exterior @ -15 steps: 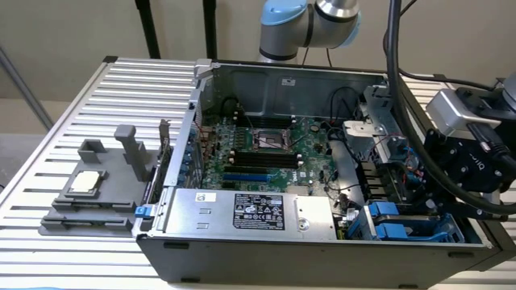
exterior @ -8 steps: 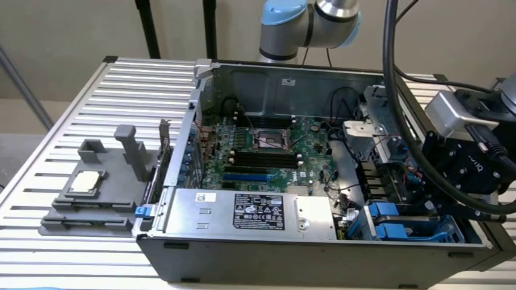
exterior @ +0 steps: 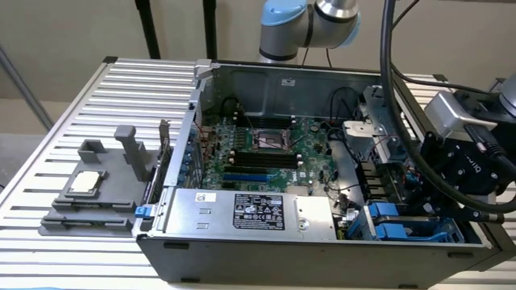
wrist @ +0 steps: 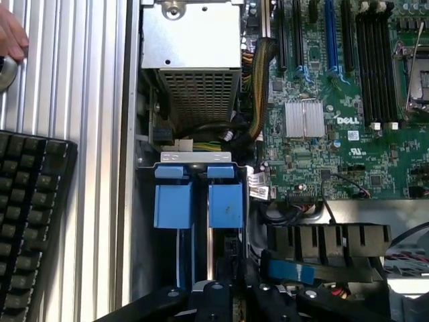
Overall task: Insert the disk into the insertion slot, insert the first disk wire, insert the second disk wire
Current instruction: 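Insert the first disk wire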
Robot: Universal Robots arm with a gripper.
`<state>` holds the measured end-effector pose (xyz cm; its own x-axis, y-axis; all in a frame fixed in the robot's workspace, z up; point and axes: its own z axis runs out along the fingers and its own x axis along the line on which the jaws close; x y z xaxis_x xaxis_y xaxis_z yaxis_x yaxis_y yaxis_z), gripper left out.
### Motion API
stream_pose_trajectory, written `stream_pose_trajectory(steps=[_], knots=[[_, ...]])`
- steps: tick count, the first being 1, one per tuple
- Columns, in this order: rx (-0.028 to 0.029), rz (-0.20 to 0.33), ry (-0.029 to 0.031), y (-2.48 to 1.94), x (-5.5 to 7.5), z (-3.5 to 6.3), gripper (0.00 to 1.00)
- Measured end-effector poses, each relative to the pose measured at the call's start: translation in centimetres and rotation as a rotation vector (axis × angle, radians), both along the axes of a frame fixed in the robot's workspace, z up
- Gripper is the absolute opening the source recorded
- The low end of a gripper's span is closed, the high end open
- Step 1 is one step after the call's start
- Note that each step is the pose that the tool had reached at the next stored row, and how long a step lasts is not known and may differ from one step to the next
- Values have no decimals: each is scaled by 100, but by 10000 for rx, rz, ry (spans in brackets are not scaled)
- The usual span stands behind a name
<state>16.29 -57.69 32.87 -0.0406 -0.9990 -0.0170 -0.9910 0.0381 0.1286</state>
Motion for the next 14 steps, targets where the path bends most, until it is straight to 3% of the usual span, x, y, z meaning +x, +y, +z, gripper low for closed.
stream_pose_trajectory(steps=[1, 2, 9, 14], knots=[[7, -1, 8, 0, 0, 12, 18], [-4, 1, 16, 0, 2, 42, 24], [-15, 3, 39, -3, -15, 260, 24], [-14, 2, 39, -17, -221, 264, 24]])
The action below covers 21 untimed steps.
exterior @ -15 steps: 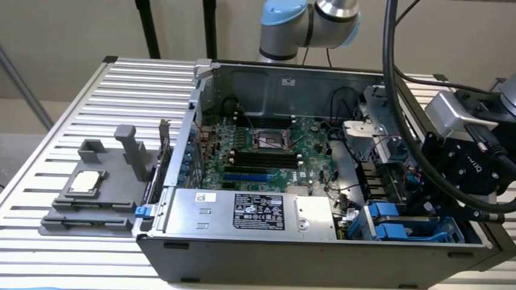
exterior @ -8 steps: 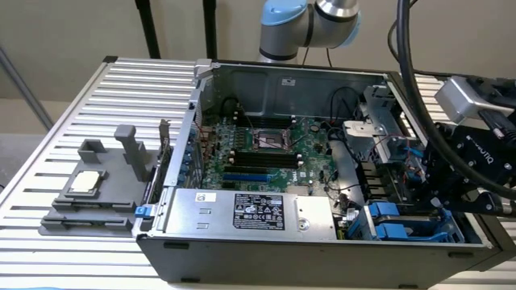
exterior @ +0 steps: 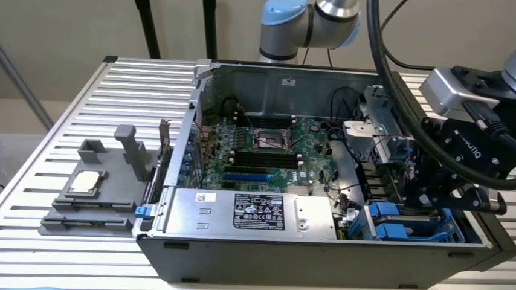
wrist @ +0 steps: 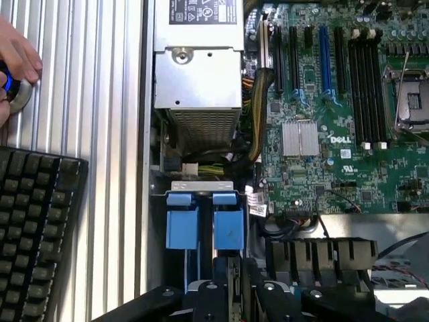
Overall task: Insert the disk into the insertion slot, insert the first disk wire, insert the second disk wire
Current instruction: 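Insert the first disk wire, then insert the second disk wire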
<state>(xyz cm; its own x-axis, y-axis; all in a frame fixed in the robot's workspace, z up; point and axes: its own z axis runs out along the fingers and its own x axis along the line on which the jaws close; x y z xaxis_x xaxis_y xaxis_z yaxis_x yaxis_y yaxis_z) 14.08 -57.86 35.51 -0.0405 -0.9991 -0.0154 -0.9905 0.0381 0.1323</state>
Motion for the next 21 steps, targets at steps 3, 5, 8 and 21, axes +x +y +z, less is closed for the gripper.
stream_pose_trajectory(steps=[3, 5, 8, 21], knots=[[1, 1, -1, 0, -123, 0, 24], [0, 5, -1, 0, -127, 0, 24], [0, 4, 0, 0, -128, 0, 24], [0, 4, -8, 43, -132, 0, 24]])
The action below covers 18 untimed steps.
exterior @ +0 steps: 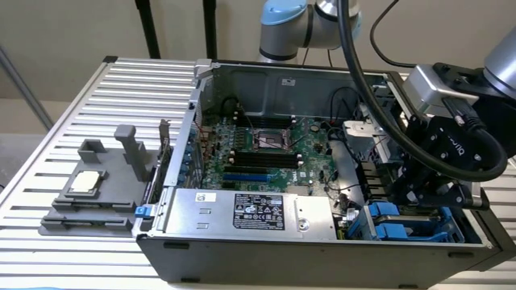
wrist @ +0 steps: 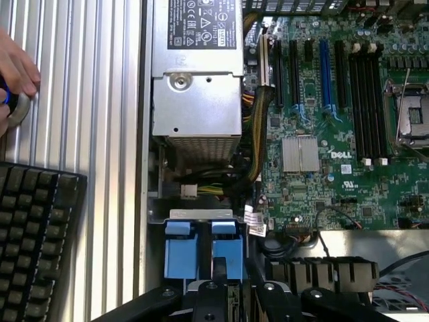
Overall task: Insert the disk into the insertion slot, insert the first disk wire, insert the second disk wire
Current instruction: 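Insert the second disk wire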
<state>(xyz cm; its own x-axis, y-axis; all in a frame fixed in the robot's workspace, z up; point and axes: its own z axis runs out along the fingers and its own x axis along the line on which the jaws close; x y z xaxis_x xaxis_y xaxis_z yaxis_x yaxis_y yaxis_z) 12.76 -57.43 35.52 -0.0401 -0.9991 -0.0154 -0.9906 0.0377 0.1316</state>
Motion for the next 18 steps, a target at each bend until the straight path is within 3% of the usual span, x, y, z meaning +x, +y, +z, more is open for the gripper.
stream_pose_trajectory(steps=[5, 9, 18], knots=[[-25, 0, -1, 99, 0, 86, 24], [-80, 0, -1, 118, 16, 159, 24], [-83, 0, -1, 161, 105, 164, 24]])
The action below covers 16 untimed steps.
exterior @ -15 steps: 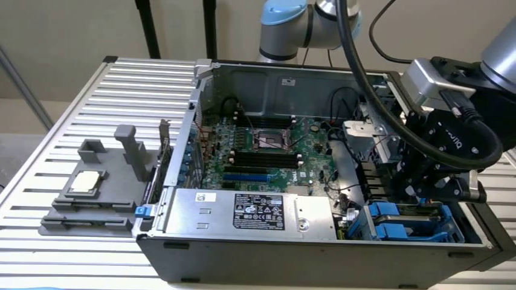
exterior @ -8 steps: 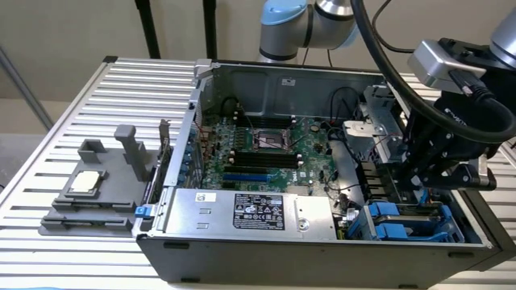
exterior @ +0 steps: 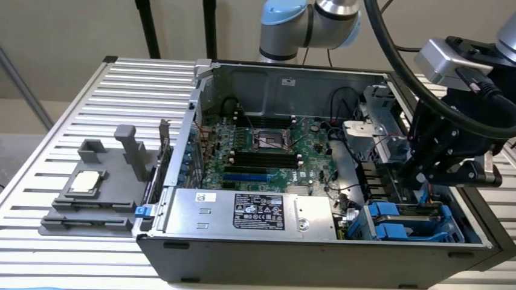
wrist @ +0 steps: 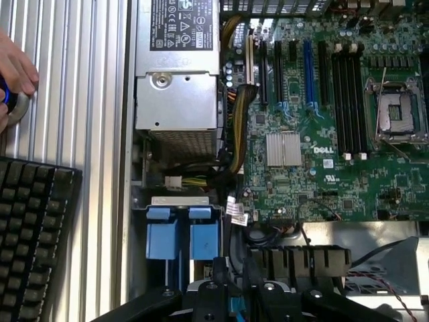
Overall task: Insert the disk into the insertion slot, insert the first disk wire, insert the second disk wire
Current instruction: 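Insert the second disk wire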
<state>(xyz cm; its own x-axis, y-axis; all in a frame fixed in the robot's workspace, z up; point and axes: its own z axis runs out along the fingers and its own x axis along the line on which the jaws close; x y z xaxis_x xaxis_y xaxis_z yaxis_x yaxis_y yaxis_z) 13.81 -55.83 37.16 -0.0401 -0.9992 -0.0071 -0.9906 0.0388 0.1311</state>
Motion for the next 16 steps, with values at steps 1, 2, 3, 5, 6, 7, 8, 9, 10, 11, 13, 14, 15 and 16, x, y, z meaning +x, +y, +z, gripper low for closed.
stream_pose_trajectory(steps=[1, 2, 3, 5, 6, 7, 8, 9, 10, 11, 13, 14, 15, 16], knots=[[1, 0, 0, 0, 10, 0, 24], [-1, 0, 0, 1, 21, 0, 24], [-2, 0, 0, 1, 31, 1, 24], [-1, 0, 0, 2, 39, 0, 24], [1, -1, -1, 1, 39, -1, 24], [1, -1, -1, 1, 40, -4, 24], [1, -1, -3, 1, 40, -9, 24], [2, 0, -3, 1, 40, -16, 22], [1, 1, -4, 1, 41, -24, 16], [0, 1, -4, 1, 41, -31, 16], [0, 1, -4, 1, 41, -49, 16], [2, 1, -4, 0, 41, -61, 16], [4, 1, -4, -4, 41, -72, 16], [5, 1, -5, -10, 41, -82, 16]])
